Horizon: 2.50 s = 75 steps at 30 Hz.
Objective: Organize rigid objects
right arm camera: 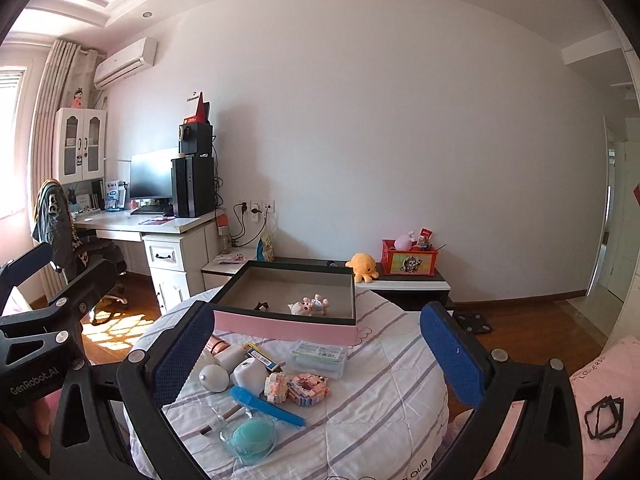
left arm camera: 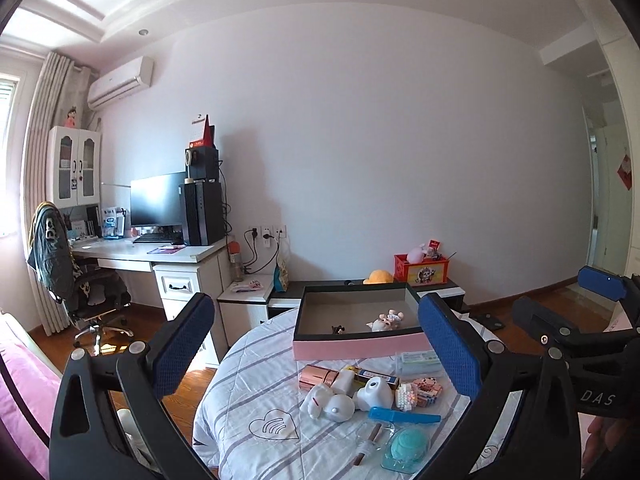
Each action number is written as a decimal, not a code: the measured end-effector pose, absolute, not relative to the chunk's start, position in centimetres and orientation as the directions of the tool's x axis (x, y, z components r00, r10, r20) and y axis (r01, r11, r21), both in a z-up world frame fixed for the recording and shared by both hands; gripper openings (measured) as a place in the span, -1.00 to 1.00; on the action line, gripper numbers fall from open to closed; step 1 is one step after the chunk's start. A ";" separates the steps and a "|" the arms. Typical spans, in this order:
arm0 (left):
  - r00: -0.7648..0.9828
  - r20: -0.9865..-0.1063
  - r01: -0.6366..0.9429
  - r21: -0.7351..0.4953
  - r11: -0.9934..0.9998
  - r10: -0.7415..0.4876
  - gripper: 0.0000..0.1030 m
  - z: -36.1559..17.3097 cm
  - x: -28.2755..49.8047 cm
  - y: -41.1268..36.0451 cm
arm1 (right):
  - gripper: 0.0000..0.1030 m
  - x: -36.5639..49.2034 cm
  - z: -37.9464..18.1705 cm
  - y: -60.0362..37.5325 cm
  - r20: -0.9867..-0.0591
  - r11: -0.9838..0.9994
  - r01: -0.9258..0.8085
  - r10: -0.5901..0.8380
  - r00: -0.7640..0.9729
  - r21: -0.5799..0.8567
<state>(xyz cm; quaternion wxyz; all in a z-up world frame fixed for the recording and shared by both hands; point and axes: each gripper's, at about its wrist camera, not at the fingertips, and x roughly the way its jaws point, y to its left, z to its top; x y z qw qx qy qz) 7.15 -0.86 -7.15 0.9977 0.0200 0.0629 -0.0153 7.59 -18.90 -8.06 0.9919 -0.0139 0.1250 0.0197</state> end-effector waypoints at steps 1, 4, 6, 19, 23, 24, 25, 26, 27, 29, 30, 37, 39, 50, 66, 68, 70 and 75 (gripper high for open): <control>0.992 -0.120 0.032 0.040 0.999 -0.027 1.00 -7.1 6.7 -0.8 | 1.00 7.1 -7.9 -18.8 -0.241 0.999 -0.045 0.038 0.970 -0.024; 0.994 -0.109 0.027 0.046 0.999 -0.021 1.00 -6.7 5.8 -0.8 | 1.00 6.1 -7.5 -18.5 -0.225 0.998 -0.055 0.046 0.973 -0.031; 0.995 -0.100 0.017 0.047 0.999 -0.012 1.00 -6.5 5.3 -0.8 | 1.00 5.3 -7.2 -18.2 -0.210 0.998 -0.049 0.040 0.977 -0.038; 0.995 -0.097 0.014 0.041 0.999 -0.010 1.00 -6.9 4.7 -0.9 | 1.00 4.8 -7.4 -18.0 -0.208 0.998 -0.046 0.036 0.978 -0.045; 0.989 -0.141 0.037 0.031 0.999 -0.032 1.00 -8.1 5.9 -0.9 | 1.00 5.6 -8.4 -18.1 -0.239 0.998 -0.048 0.037 0.970 -0.044; 0.986 -0.160 0.044 0.028 0.999 -0.039 1.00 -8.6 6.3 -0.9 | 1.00 5.9 -8.9 -18.2 -0.254 0.998 -0.047 0.035 0.967 -0.042; 0.983 -0.181 0.051 0.025 0.998 -0.045 1.00 -9.2 6.8 -0.9 | 1.00 6.5 -9.4 -18.2 -0.272 0.998 -0.044 0.032 0.962 -0.039; 0.978 -0.204 0.059 0.024 0.998 -0.053 1.00 -9.9 7.3 -0.8 | 1.00 6.9 -10.0 -18.3 -0.288 0.998 -0.043 0.031 0.957 -0.036; 0.971 -0.230 0.068 0.019 0.997 -0.062 1.00 -10.7 7.9 -0.8 | 1.00 7.4 -10.7 -18.4 -0.306 0.998 -0.043 0.030 0.952 -0.035; 0.954 -0.290 0.078 0.005 0.997 -0.073 1.00 -12.4 9.1 -0.7 | 1.00 8.6 -12.3 -18.5 -0.349 0.999 -0.041 0.027 0.937 -0.033; 0.944 -0.320 0.080 0.001 0.997 -0.076 1.00 -13.2 9.6 -0.6 | 1.00 9.1 -13.2 -18.5 -0.372 0.999 -0.045 0.031 0.928 -0.029; 0.887 -0.461 0.061 0.053 0.997 -0.030 1.00 -19.2 12.2 0.7 | 1.00 12.5 -20.5 -17.0 -0.544 0.994 -0.108 0.097 0.834 0.012; 0.874 -0.485 0.048 0.040 0.998 -0.023 1.00 -20.2 12.6 1.6 | 1.00 13.3 -22.2 -16.1 -0.578 0.992 -0.125 0.114 0.808 0.020; 0.831 -0.554 0.064 0.018 0.998 -0.043 1.00 -22.9 14.4 2.8 | 0.98 17.4 -27.5 -14.5 -0.662 0.970 -0.210 0.239 0.710 0.125; 0.714 -0.680 0.215 -0.015 0.977 -0.168 1.00 -26.3 19.8 -4.6 | 0.36 16.6 -27.2 -22.0 -0.638 0.979 -0.173 0.201 0.743 0.108; 0.693 -0.707 0.207 0.005 0.978 -0.143 0.97 -27.0 20.8 -5.5 | 0.36 16.8 -27.2 -22.3 -0.637 0.979 -0.170 0.202 0.744 0.112; 0.689 -0.712 0.217 0.027 0.976 -0.134 0.88 -27.4 21.4 -6.2 | 0.36 16.9 -27.2 -22.4 -0.634 0.978 -0.173 0.208 0.745 0.119; 0.703 -0.689 0.266 0.023 0.964 -0.177 -0.03 -26.9 21.1 -6.6 | 0.36 17.2 -27.2 -22.1 -0.634 0.977 -0.180 0.212 0.744 0.116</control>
